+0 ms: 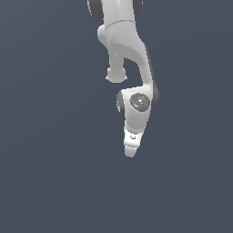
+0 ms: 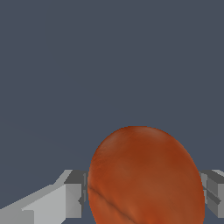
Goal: Pick up the object and move it to a goal position.
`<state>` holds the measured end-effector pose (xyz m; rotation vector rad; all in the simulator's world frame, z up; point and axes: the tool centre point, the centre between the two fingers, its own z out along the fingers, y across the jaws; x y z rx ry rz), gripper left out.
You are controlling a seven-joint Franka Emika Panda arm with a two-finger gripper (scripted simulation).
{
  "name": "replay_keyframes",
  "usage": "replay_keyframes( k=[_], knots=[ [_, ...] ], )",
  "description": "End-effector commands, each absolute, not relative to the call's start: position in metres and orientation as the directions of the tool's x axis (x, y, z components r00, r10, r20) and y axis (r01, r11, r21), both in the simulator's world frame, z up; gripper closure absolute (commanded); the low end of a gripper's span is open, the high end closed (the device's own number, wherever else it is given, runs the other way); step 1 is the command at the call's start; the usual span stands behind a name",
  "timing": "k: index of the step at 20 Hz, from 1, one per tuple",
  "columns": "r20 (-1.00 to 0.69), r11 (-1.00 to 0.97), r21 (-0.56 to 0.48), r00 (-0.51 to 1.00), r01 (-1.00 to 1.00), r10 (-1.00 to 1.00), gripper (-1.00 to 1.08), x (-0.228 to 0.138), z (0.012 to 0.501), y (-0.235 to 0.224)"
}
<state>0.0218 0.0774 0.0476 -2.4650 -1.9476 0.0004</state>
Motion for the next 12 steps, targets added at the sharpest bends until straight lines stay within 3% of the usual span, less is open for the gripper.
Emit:
replay_keyframes(
  k=[1,12],
  knots=[
    [0.000,-0.231,0.000,0.231,0.973,0.973,1.08,0.0219,0.0468,0.0776],
    [0.000,-0.231,0.001,0.231,0.973,0.973,1.08,0.0227,0.0497,0.0742]
  ],
)
